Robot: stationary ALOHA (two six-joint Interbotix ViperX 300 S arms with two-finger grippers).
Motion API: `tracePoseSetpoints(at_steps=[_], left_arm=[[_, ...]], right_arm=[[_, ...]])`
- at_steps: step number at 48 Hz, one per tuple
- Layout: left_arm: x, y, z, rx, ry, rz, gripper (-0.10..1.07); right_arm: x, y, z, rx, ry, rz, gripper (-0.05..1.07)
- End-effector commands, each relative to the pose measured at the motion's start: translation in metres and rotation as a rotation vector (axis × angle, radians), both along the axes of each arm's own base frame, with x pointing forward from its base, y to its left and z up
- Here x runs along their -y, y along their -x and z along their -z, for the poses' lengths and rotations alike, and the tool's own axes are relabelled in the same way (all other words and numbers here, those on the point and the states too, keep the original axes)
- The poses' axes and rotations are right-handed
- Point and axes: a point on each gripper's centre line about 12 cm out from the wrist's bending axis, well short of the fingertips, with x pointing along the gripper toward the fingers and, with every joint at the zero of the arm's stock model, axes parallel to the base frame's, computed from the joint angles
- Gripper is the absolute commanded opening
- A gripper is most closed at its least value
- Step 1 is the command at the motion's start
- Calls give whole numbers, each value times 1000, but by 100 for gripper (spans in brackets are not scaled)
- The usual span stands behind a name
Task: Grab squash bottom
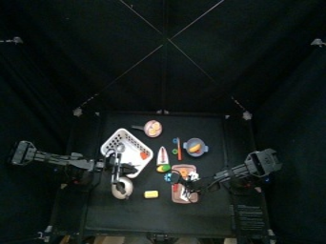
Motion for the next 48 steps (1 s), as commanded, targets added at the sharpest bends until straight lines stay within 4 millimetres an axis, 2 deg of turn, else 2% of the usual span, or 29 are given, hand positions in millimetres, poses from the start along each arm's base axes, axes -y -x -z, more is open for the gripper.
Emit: tracePoseSetpoints(at_steps=[1, 18, 48], left_arm=[[0, -2, -5, 17, 0, 1, 31], [0, -1, -4, 12, -1, 1, 31], [0, -1, -3, 10, 7, -3, 31]], right_arm=[[-2, -10, -11, 22, 17, -9, 69], [-12, -21, -7, -9, 34, -25, 77], [-19, -23, 20, -81, 46, -28, 76]])
